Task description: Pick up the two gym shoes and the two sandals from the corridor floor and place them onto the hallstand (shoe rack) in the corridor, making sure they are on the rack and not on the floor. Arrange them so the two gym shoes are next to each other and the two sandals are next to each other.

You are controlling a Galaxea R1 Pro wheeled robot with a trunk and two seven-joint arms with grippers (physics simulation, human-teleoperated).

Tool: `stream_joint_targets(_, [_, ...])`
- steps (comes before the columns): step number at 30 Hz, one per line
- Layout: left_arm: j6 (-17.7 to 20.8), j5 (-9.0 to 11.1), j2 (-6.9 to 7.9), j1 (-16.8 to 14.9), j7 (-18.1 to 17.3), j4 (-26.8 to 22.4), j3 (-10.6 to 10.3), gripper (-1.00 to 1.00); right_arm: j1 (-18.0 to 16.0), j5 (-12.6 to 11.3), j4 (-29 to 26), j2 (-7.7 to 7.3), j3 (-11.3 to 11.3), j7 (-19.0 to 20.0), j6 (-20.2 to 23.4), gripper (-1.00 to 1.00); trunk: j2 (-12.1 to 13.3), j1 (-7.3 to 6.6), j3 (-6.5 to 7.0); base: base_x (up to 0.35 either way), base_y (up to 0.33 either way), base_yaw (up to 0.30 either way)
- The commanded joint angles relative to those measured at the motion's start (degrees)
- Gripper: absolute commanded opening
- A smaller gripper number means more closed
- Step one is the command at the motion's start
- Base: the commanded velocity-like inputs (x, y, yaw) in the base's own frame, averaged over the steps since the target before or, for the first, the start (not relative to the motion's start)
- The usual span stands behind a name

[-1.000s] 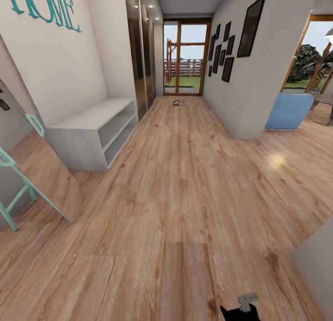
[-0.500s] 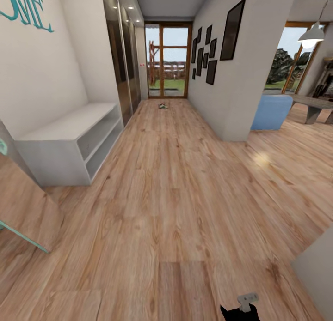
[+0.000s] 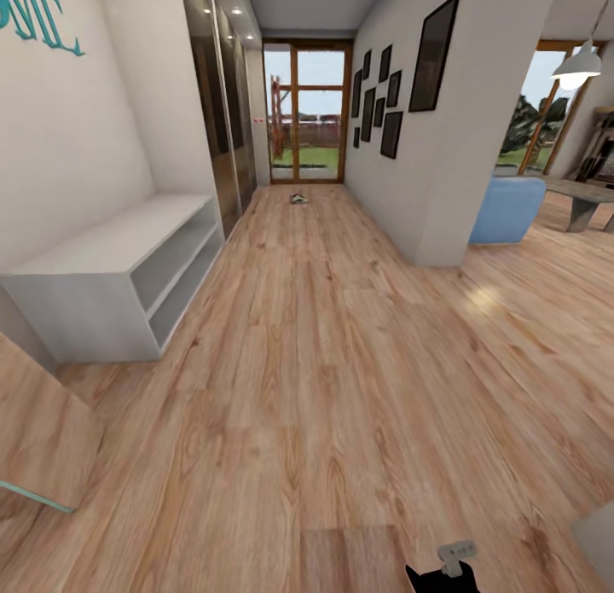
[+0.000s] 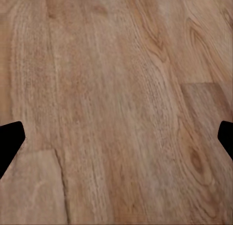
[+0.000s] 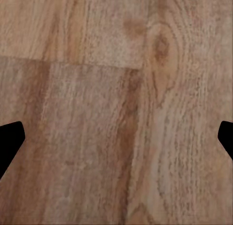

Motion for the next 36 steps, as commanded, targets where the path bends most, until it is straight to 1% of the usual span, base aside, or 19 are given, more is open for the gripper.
stream_joint_targets(1, [-0.2,-0.3,-0.04,-0.1,-0.4,0.0,0.4,1.0,0.0,0.5,0.0,-0.03,-0.5,0.2,-0.2,1.0,0.0,0.02,-0.05,0.335,0.108,0.0])
stream_joint_targets(27, [-0.1,-0.3,-0.04,-0.1,-0.4,0.0,0.4,1.0,0.0,0.4,0.0,-0.05,-0.5,0.1,-0.2,1.0,0.0,0.02,-0.05,0.334,0.105,-0.001])
stream_joint_targets(36, [-0.1,-0.3,-0.04,-0.1,-0.4,0.0,0.4,1.0,0.0,0.4,0.0,-0.05,-0.5,0.1,-0.2,1.0,0.0,0.02,0.1,0.334,0.04,-0.138])
